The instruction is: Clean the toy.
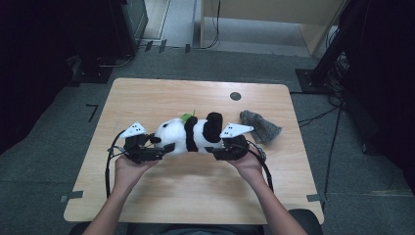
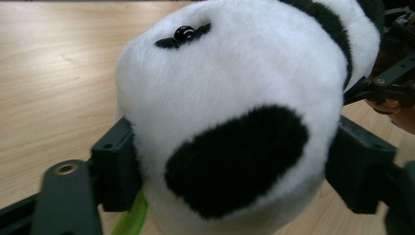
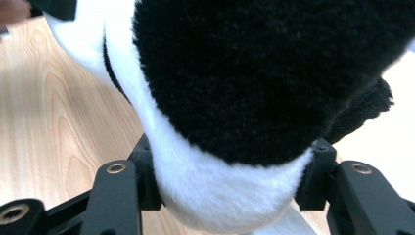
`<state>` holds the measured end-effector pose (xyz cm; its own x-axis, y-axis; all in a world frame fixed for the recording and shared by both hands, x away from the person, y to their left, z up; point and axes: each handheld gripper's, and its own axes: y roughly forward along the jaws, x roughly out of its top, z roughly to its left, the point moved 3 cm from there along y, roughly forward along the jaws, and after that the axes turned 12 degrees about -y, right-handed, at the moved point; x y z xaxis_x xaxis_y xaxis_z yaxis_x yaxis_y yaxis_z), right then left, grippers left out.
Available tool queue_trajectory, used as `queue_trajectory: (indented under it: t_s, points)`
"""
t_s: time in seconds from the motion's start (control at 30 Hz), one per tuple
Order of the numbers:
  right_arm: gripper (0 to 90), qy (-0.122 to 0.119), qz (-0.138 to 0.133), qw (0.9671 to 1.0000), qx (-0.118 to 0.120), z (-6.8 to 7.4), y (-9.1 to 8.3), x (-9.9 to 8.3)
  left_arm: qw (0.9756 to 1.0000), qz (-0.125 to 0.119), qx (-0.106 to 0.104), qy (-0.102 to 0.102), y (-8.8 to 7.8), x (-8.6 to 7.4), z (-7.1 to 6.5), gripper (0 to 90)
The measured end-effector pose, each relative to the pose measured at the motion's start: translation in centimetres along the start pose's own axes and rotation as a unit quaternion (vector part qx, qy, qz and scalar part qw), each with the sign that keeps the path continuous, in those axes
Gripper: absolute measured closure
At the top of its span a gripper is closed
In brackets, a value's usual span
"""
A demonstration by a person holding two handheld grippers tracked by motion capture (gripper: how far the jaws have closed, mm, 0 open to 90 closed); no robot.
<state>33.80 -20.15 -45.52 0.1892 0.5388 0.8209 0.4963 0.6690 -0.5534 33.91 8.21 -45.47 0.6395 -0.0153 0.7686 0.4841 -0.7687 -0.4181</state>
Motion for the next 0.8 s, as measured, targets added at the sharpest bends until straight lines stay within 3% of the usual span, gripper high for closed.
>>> queue_trajectory:
  t_s: [0.2, 0.27, 0.33, 0.4, 0.5, 0.57, 0.63, 0.7, 0.77, 0.8]
  points:
    - [46.5, 0.015, 0.004, 0.9999, -0.003, -0.4, -0.9, 0.0, 0.9995, -0.017, -0.008, 0.024, -0.3, -0.2, 0.0, 14.0]
    - [46.5, 0.019, 0.002, 0.9998, -0.008, -0.6, -1.2, 0.0, 0.9982, -0.035, 0.005, 0.049, -1.0, -0.5, 0.0, 18.5]
    - [46.5, 0.027, 0.003, 0.9995, -0.014, -1.0, -1.4, -0.2, 0.9977, -0.049, 0.0, 0.048, -1.5, -0.7, 0.4, 21.6]
    - [46.8, 0.035, 0.003, 0.9992, -0.018, -1.4, -1.8, -0.4, 0.9981, -0.044, -0.001, 0.044, -1.8, -0.9, 0.8, 20.9]
    - [46.7, 0.039, 0.0, 0.999, -0.021, -1.5, -2.1, -0.4, 0.9977, -0.029, 0.011, 0.061, -1.5, -1.4, 1.2, 20.8]
    - [46.6, 0.054, -0.014, 0.9983, -0.018, -1.7, -2.5, -0.2, 0.9975, -0.018, 0.007, 0.068, -0.8, -1.9, 1.2, 20.4]
    - [46.6, 0.056, -0.017, 0.9981, -0.017, -1.8, -2.7, -0.1, 0.9961, -0.002, 0.017, 0.087, -0.2, -2.3, 0.9, 20.3]
    - [46.5, 0.062, -0.028, 0.9977, -0.007, -1.7, -3.0, 0.1, 0.9943, 0.008, 0.034, 0.101, 0.5, -2.5, 0.8, 20.5]
    - [45.8, 0.057, -0.03, 0.9978, 0.016, -1.3, -3.0, 0.4, 0.995, 0.006, 0.014, 0.099, 0.8, -2.6, 0.5, 19.8]
    - [45.3, 0.048, -0.027, 0.9981, 0.029, -0.9, -2.8, 0.5, 0.9947, 0.007, 0.014, 0.102, 0.9, -2.6, 0.4, 19.1]
